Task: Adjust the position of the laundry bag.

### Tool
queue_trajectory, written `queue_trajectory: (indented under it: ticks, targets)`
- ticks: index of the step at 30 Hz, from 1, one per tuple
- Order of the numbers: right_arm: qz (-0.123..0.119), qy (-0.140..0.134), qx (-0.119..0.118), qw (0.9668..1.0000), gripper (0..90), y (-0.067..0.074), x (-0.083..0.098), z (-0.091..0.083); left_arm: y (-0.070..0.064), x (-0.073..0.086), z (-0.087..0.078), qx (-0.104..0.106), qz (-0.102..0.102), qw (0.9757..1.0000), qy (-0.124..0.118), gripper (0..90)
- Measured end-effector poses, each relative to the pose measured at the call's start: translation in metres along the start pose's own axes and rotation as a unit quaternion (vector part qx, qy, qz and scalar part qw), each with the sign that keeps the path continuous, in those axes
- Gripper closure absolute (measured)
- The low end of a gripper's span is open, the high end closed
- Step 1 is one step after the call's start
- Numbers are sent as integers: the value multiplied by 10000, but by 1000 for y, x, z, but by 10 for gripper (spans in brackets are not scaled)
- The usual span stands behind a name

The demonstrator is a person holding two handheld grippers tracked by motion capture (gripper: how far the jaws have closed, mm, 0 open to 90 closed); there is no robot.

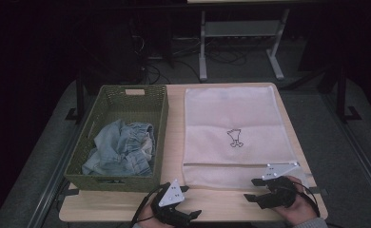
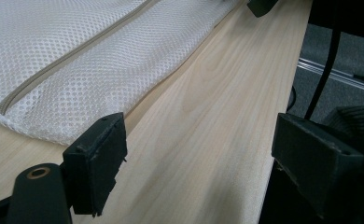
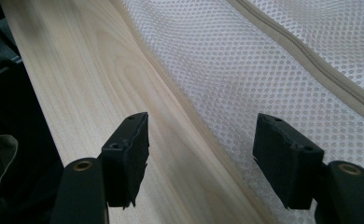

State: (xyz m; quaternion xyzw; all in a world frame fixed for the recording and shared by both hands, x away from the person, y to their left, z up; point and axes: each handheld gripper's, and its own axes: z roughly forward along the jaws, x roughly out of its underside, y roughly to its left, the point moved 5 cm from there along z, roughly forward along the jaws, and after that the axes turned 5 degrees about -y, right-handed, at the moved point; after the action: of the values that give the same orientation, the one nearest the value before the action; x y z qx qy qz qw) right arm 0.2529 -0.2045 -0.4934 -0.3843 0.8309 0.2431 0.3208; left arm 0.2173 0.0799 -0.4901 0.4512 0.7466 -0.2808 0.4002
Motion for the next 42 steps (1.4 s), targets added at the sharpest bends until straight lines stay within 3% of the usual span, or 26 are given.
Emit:
queue_trajectory:
  ticks: [7,17,23,29,30,32,36,42]
  targets:
    - [52,-62,-80,9999,348,-4,0,0,3,0,1,20,-43,10000,3,179]
    - [17,-117,11,9999,342,0,-2,-6,1,0,0,-37,-1,10000,-10,179]
    - [-19,-165,41,9999,350,-6,-4,-6,-1,-1,0,-9,60,10000,-35,179]
    - [-44,-213,-39,9998,330,-16,-17,-2,1,-1,3,27,13,10000,-23,179]
    - [-177,-195,-35,9996,327,-18,-23,0,0,-1,3,21,14,10000,-34,179]
    - [-208,-125,12,9997,333,-21,-29,3,0,-1,3,11,23,10000,-44,179]
    - [-192,105,60,9997,352,-30,-38,9,0,-1,3,23,39,10000,-13,179]
    - [-92,102,131,9998,356,-47,-53,19,1,0,3,-2,38,10000,-15,179]
